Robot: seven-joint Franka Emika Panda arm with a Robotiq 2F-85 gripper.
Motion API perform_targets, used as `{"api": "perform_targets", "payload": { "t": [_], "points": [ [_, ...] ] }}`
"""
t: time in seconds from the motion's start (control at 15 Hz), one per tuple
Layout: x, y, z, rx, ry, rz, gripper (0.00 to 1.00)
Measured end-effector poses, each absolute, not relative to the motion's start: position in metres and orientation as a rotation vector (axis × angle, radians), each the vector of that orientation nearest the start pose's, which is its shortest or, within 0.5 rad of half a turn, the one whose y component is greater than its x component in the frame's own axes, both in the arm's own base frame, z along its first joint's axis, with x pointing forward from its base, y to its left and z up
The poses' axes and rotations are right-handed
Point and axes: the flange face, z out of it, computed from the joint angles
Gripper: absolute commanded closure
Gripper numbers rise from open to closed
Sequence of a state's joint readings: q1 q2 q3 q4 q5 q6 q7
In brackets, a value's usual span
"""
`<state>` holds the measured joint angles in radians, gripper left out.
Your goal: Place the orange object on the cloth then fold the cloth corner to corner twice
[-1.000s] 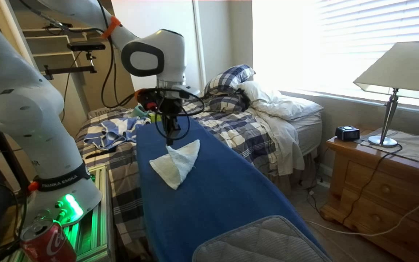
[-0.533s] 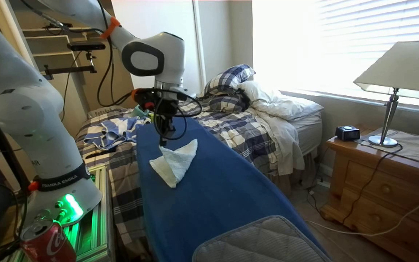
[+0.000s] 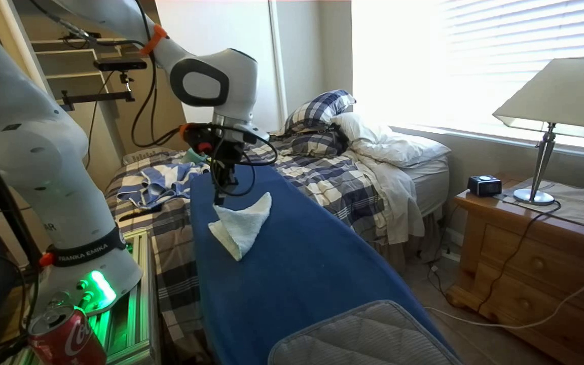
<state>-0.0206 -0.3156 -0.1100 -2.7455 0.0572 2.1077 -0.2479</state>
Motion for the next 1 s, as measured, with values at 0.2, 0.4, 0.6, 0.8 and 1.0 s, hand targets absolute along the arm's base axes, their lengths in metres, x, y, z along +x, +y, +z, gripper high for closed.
{"api": "perform_targets", "payload": {
  "t": [0.2, 0.4, 0.6, 0.8, 1.0],
  "points": [
    [0.3405, -0.038, 0.2908, -2.966, -0.138, 0.467, 0.64],
    [0.3403, -0.0379, 0.2897, -2.965, -0.138, 0.472, 0.45],
    [0.3403, -0.0379, 0.2897, -2.965, -0.138, 0.472, 0.24],
    [0.3406, -0.0379, 0.2901, -2.966, -0.138, 0.47, 0.04],
    [0.3453, -0.0387, 0.2942, -2.979, -0.141, 0.419, 0.0]
  ]
}}
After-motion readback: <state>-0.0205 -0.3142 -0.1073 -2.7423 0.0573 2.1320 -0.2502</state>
